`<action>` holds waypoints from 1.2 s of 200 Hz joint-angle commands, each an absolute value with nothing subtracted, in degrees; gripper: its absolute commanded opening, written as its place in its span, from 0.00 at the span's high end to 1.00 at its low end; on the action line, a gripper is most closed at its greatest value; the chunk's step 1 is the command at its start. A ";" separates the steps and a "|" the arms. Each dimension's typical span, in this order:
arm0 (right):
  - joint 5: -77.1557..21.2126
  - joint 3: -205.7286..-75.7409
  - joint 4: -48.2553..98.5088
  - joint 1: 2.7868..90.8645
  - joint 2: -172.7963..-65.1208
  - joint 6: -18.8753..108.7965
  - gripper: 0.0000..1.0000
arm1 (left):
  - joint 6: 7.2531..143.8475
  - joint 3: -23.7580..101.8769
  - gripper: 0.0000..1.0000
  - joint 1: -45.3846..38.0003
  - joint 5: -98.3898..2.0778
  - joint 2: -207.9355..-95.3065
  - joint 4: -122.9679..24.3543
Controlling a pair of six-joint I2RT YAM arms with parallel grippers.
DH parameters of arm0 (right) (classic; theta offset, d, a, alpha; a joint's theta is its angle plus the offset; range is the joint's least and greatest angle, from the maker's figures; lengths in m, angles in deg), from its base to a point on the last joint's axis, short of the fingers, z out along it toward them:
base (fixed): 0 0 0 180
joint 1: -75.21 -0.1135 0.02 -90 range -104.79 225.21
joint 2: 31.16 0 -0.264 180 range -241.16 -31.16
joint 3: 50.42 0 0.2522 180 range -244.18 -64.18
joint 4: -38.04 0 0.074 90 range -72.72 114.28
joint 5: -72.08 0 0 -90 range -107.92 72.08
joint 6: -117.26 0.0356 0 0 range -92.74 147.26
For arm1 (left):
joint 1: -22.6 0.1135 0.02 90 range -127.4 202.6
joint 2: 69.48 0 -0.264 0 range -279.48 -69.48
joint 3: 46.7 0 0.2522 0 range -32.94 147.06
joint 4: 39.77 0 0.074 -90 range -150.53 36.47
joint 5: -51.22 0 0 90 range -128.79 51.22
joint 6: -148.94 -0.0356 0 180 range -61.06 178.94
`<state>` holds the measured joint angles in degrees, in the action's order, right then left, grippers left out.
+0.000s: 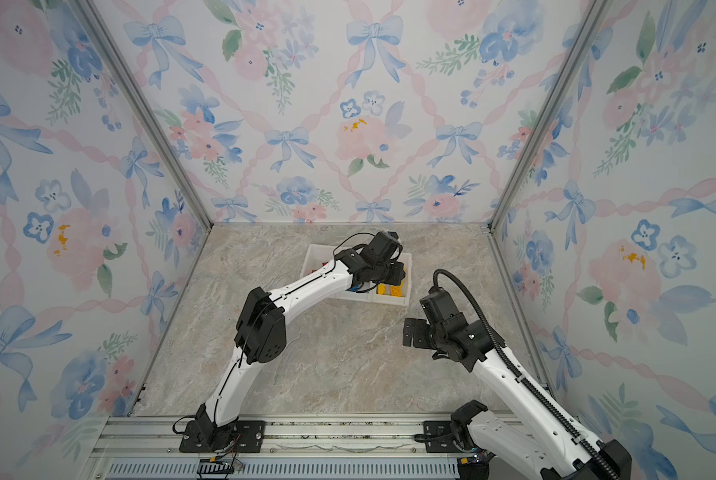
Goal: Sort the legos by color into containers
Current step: 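Lift the yellow brick and carry it over the yellow compartment with the left gripper, then lower the yellow brick into the yellow compartment and open the left gripper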
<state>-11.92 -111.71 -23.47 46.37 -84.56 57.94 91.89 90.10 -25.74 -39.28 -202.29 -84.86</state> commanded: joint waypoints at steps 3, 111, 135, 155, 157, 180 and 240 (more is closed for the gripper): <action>-12.07 -112.25 -26.25 47.44 -83.60 57.68 0.02 | 90.84 93.82 0.76 -25.09 -37.79 -205.58 -85.08; -15.14 -113.22 -27.76 51.76 -83.51 54.51 0.01 | 91.78 98.28 0.46 -23.99 -36.15 -210.21 -85.00; -15.59 -113.66 -27.45 52.17 -84.06 54.02 0.01 | 91.79 98.28 0.41 -24.03 -35.71 -209.60 -85.03; -15.67 -113.94 -27.08 52.34 -84.35 53.89 0.01 | 91.72 98.28 0.39 -23.99 -35.58 -208.95 -85.02; -15.71 -113.98 -27.08 52.29 -84.36 53.89 0.01 | 91.68 98.28 0.38 -23.99 -35.61 -208.89 -85.06; -15.74 -114.12 -26.76 52.38 -84.64 53.78 0.01 | 91.38 98.12 0.36 -24.07 -35.28 -207.78 -85.08; -15.41 -115.03 -25.66 53.06 -85.19 52.50 0.00 | 88.77 92.54 0.28 -24.42 -33.02 -201.86 -83.97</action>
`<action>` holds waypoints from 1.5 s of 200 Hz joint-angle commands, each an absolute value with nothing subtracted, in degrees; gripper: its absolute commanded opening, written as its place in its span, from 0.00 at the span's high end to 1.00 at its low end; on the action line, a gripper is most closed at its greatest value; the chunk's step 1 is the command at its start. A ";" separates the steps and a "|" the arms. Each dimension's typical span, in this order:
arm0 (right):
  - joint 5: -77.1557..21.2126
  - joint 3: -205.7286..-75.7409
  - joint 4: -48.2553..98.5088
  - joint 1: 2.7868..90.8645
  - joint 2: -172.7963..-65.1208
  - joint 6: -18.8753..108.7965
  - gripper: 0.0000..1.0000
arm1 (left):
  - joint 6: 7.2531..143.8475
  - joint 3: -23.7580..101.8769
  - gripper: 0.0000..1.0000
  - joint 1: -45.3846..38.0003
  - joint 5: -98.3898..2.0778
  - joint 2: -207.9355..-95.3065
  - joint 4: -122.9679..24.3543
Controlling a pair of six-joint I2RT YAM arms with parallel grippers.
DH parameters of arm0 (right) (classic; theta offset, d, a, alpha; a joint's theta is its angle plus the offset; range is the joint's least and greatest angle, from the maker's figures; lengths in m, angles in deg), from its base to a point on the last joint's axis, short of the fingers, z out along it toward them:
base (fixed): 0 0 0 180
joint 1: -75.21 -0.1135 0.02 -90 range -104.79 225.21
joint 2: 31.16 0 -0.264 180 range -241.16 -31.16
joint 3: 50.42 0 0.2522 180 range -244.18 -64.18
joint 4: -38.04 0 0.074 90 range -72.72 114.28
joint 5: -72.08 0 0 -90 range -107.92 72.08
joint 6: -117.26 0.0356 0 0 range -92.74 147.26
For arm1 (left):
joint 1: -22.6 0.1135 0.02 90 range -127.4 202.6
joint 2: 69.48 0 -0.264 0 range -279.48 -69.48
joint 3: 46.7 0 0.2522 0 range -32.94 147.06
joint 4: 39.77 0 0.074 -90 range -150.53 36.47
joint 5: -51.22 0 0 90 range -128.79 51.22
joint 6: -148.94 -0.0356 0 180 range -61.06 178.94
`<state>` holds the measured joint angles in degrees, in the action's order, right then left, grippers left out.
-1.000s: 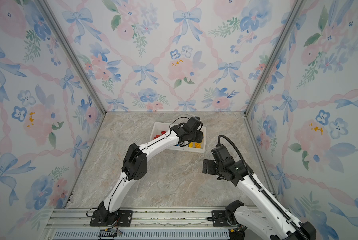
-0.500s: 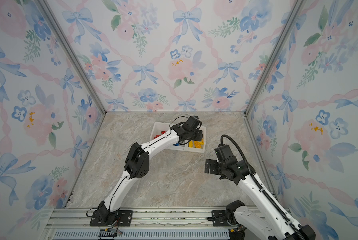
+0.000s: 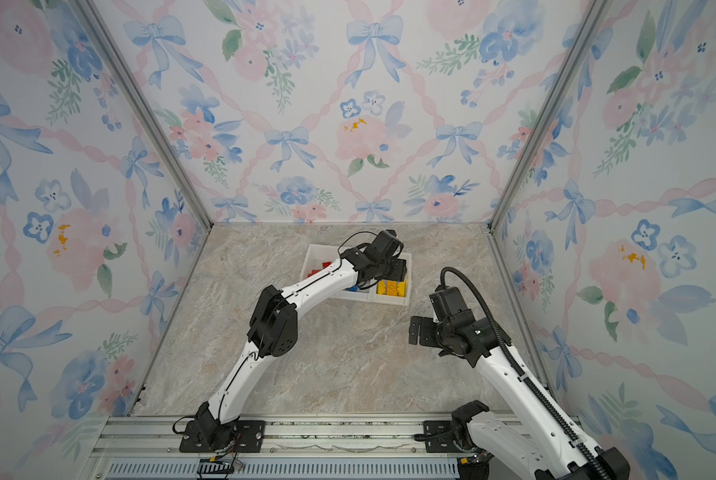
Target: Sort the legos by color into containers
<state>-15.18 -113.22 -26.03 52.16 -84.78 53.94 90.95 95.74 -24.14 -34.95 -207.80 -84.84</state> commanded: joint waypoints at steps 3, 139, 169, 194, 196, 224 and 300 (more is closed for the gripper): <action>-15.38 -115.06 -25.50 53.18 -85.25 52.41 0.01 | 88.68 91.76 0.28 -24.47 -32.73 -201.28 -83.68; -17.28 -117.58 -10.50 60.59 -96.29 41.49 0.03 | 88.71 35.35 0.06 -18.63 -22.05 -163.99 -58.97; -16.40 -116.54 -5.82 62.75 -98.33 39.32 0.03 | 87.97 24.36 0.03 -14.81 -20.85 -155.55 -53.70; -12.63 -114.33 -0.03 64.13 -99.46 37.76 0.03 | 86.00 15.98 0.02 -10.94 -19.50 -148.38 -50.01; -12.40 -114.05 0.47 64.24 -99.50 37.55 0.03 | 85.77 15.28 0.02 -10.66 -19.28 -147.85 -49.70; -10.64 -110.59 8.14 66.33 -100.15 35.91 0.03 | 81.51 7.30 0.02 -6.20 -16.68 -140.56 -45.35; -10.48 -99.08 33.09 71.06 -105.68 27.80 0.03 | 73.18 -14.87 0.02 6.72 -15.32 -125.21 -26.92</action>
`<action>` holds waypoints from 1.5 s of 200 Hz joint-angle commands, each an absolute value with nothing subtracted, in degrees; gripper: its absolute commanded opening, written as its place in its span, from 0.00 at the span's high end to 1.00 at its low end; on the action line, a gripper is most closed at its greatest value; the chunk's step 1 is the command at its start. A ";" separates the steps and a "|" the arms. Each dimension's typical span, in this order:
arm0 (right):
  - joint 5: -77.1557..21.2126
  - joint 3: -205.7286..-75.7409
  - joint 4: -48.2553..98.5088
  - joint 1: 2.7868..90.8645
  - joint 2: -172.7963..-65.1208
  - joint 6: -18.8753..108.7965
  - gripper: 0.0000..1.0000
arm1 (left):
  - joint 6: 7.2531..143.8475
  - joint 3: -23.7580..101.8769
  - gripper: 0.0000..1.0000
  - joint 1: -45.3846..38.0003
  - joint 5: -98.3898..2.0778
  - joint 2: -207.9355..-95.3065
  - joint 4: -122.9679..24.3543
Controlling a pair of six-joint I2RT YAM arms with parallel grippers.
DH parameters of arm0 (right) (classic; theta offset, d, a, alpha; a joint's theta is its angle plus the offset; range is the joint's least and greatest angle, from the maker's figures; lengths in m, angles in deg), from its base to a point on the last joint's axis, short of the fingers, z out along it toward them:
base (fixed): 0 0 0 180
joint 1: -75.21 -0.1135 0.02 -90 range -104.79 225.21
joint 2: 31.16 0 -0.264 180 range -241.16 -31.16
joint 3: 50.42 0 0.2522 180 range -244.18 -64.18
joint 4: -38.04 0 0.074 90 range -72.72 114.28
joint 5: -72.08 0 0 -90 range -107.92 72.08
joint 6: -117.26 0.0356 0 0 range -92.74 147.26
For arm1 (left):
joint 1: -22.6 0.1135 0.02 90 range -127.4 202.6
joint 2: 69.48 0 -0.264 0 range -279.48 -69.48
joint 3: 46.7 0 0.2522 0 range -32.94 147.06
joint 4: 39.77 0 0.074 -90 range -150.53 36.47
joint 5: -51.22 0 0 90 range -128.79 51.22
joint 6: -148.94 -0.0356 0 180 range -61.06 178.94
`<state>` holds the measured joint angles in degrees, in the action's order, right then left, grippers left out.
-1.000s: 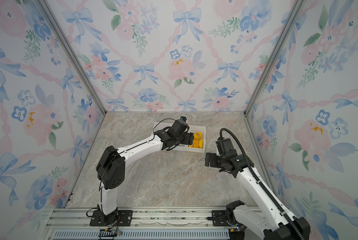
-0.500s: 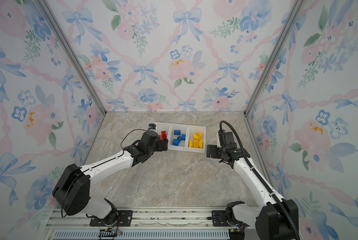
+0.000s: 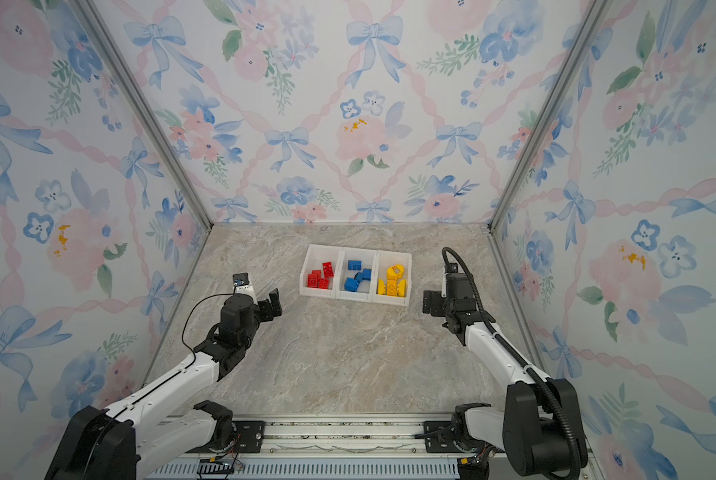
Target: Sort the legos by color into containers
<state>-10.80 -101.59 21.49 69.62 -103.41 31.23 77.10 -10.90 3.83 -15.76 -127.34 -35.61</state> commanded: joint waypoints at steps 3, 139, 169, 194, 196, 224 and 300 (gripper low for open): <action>-10.60 -98.77 34.22 71.21 -106.11 27.59 0.03 | 72.92 -15.38 0.02 7.26 -15.59 -125.12 -26.36; -16.60 -91.89 64.27 73.09 -117.16 26.43 0.03 | 65.74 -23.37 0.04 15.65 -17.58 -143.78 9.43; -16.56 -88.98 69.94 73.28 -117.81 26.64 0.03 | 65.39 -24.37 0.04 15.79 -17.69 -144.84 13.40; -16.94 -86.55 76.00 73.10 -119.57 26.48 0.03 | 65.68 -24.74 0.05 15.84 -17.81 -146.57 16.72; -16.91 -86.45 76.17 73.10 -119.57 26.45 0.03 | 65.81 -24.80 0.05 15.83 -17.81 -146.74 17.17; -16.83 -86.42 76.23 73.11 -119.67 26.53 0.03 | 65.45 -25.06 0.05 15.83 -18.57 -148.02 18.91; -16.68 -86.42 76.31 73.01 -119.66 26.47 0.03 | 65.18 -25.32 0.05 15.83 -18.75 -149.10 20.71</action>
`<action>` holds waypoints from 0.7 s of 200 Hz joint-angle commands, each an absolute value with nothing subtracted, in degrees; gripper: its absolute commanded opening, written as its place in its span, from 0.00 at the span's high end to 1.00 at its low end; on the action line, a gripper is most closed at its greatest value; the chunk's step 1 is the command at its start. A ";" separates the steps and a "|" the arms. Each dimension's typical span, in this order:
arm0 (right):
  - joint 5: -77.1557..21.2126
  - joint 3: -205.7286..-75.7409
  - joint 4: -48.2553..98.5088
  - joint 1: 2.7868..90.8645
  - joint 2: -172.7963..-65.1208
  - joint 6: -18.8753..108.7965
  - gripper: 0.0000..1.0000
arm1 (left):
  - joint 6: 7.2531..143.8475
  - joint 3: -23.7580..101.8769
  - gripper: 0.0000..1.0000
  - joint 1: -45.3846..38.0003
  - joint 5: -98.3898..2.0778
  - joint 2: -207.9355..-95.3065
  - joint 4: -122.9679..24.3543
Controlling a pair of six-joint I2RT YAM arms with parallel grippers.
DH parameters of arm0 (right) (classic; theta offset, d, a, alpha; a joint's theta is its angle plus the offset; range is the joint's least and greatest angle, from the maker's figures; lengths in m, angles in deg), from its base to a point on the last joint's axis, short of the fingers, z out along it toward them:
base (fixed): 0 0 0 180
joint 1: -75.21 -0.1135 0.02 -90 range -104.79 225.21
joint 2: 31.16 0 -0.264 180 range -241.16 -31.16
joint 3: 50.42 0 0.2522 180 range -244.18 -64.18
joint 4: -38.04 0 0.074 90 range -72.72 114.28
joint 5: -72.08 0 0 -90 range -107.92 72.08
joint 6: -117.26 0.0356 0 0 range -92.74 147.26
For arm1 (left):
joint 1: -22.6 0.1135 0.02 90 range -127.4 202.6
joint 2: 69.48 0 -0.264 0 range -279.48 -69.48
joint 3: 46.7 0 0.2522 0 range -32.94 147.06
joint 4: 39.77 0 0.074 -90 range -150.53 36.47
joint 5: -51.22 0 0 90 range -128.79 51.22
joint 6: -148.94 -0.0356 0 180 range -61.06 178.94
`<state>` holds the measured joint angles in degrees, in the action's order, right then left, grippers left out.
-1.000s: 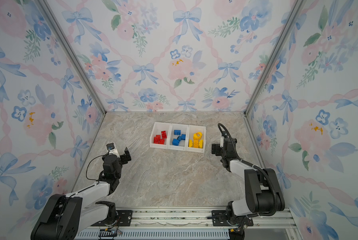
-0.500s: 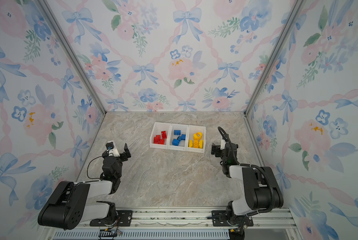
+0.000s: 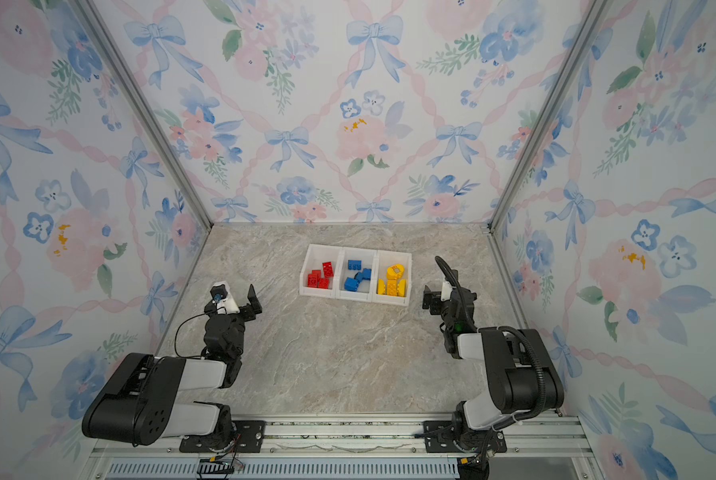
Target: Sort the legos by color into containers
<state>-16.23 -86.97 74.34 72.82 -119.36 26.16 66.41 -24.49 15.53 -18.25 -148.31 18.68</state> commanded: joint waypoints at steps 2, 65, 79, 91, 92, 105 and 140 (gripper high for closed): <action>-16.69 -86.42 76.31 73.08 -119.66 26.47 0.03 | 65.18 -25.37 0.05 15.83 -18.66 -149.15 20.73; -16.43 -86.38 76.40 72.93 -119.70 26.39 0.03 | 65.08 -24.47 0.05 15.83 -18.79 -153.53 23.34; -16.33 -86.33 76.43 72.98 -119.65 26.38 0.03 | 65.05 -24.26 0.05 15.83 -18.77 -154.46 23.66; -16.32 -86.41 76.40 72.93 -119.66 26.38 0.03 | 65.07 -24.09 0.06 15.83 -18.67 -155.12 23.94; -16.33 -86.41 76.35 72.97 -119.66 26.38 0.03 | 65.08 -24.12 0.06 15.83 -18.66 -155.10 24.01; -16.51 -86.42 76.22 72.98 -119.66 26.32 0.03 | 65.12 -24.02 0.06 15.83 -18.67 -155.67 24.23; -16.60 -86.51 76.23 73.01 -119.66 26.42 0.03 | 65.36 -23.75 0.05 15.83 -18.02 -156.90 24.87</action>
